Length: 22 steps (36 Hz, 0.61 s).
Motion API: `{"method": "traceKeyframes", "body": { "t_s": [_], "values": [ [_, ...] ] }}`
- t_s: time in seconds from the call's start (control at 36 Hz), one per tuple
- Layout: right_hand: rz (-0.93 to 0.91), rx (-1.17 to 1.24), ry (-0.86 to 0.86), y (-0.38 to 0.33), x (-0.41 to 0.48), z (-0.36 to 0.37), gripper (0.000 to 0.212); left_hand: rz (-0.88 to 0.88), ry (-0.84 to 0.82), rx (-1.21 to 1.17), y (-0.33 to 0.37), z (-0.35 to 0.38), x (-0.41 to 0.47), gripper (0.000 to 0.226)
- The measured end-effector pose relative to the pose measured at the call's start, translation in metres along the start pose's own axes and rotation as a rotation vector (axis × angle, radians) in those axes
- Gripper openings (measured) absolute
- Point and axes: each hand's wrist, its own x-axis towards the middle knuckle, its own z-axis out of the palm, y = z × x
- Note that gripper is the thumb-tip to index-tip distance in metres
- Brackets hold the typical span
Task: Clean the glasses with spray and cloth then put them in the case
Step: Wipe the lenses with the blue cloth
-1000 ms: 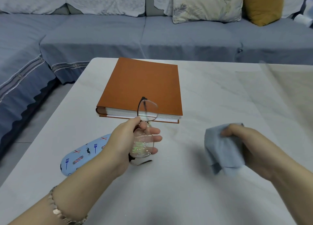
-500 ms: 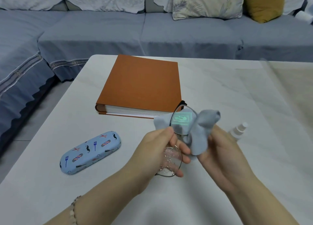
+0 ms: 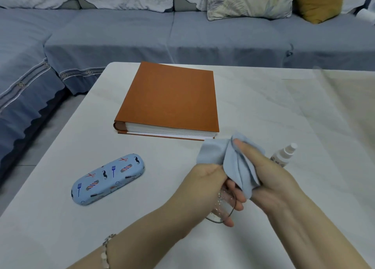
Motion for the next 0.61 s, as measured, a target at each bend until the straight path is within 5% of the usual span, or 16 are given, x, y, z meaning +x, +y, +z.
{"method": "traceKeyframes", "body": {
  "t_s": [0.19, 0.31, 0.39, 0.5, 0.61],
  "values": [
    [-0.098, 0.012, 0.112, 0.010, 0.001, -0.001, 0.046, -0.012, 0.013, -0.044, -0.001, -0.004, -0.001, 0.045],
    [-0.198, -0.087, 0.196, 0.024, -0.009, 0.004, 0.037, -0.020, 0.031, -0.046, -0.004, -0.007, -0.001, 0.047],
    [-0.200, -0.133, 0.175, 0.036, -0.014, 0.003, 0.047, -0.026, 0.002, -0.046, -0.006, -0.008, -0.001, 0.035],
    [-0.200, -0.169, 0.089, 0.043, -0.017, -0.004, 0.032, 0.000, -0.034, 0.020, -0.001, -0.008, -0.001, 0.012],
    [-0.125, -0.094, -0.038, 0.034, -0.018, -0.006, 0.046, 0.038, 0.005, -0.046, -0.003, -0.007, 0.002, 0.030]
  ]
}}
